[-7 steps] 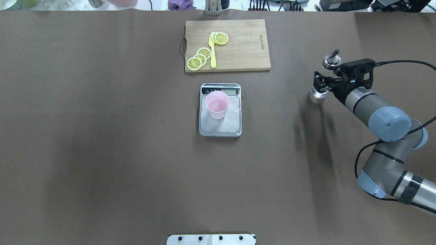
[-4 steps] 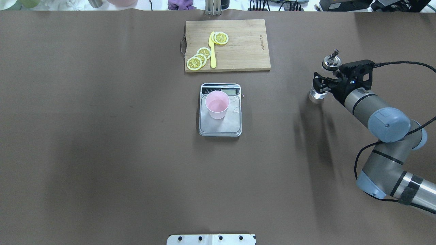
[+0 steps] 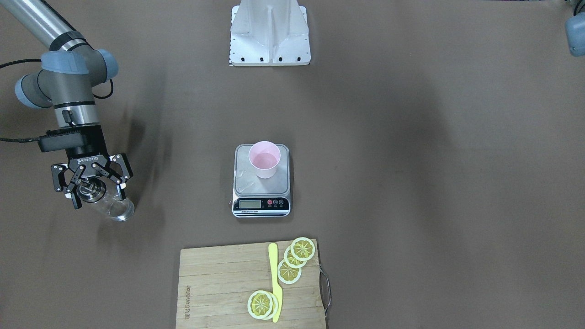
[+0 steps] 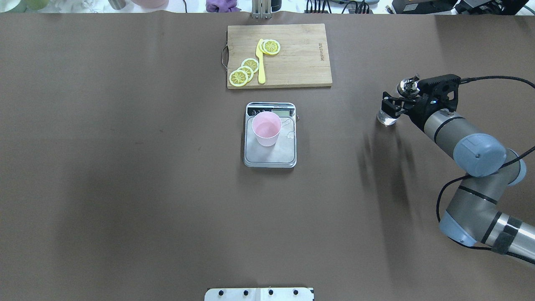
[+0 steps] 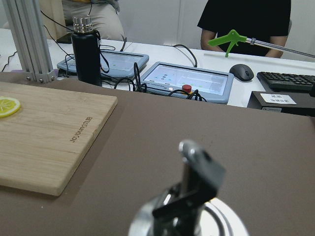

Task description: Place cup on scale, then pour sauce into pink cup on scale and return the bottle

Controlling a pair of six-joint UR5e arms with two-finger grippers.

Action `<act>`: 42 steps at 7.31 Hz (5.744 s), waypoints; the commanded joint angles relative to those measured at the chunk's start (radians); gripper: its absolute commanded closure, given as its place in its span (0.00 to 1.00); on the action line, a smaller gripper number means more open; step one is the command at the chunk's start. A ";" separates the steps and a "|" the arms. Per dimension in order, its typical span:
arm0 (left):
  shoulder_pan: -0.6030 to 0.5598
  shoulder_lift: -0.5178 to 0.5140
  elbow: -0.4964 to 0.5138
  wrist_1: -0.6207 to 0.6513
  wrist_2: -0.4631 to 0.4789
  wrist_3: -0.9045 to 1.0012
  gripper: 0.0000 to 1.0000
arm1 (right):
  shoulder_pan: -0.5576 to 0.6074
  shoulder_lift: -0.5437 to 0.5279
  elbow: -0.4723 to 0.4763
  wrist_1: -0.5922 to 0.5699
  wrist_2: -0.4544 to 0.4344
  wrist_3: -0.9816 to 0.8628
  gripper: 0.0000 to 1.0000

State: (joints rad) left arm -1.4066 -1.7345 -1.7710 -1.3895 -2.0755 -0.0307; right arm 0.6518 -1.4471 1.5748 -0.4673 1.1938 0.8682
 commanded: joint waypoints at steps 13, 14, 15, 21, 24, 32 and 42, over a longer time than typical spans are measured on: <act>-0.003 0.099 -0.033 -0.006 0.003 0.002 0.01 | 0.842 -0.150 0.355 -1.066 1.107 -0.557 0.00; -0.005 0.139 -0.025 -0.014 0.002 0.018 0.01 | 0.842 -0.100 0.353 -1.228 1.078 -0.584 0.00; -0.015 0.142 -0.018 0.001 -0.006 0.035 0.01 | 0.821 -0.096 0.340 -1.333 1.067 -0.729 0.00; -0.218 0.200 0.096 0.081 -0.150 0.287 0.01 | 0.850 -0.174 0.249 -1.435 1.165 -0.865 0.00; -0.215 0.165 0.104 0.079 -0.150 0.273 0.01 | 0.914 -0.177 0.215 -1.432 1.176 -0.861 0.00; -0.215 0.165 0.104 0.079 -0.152 0.282 0.01 | 0.960 -0.165 0.070 -1.240 1.172 -0.836 0.00; -0.216 0.165 0.102 0.081 -0.150 0.284 0.01 | 0.973 -0.164 0.103 -1.240 1.172 -0.834 0.00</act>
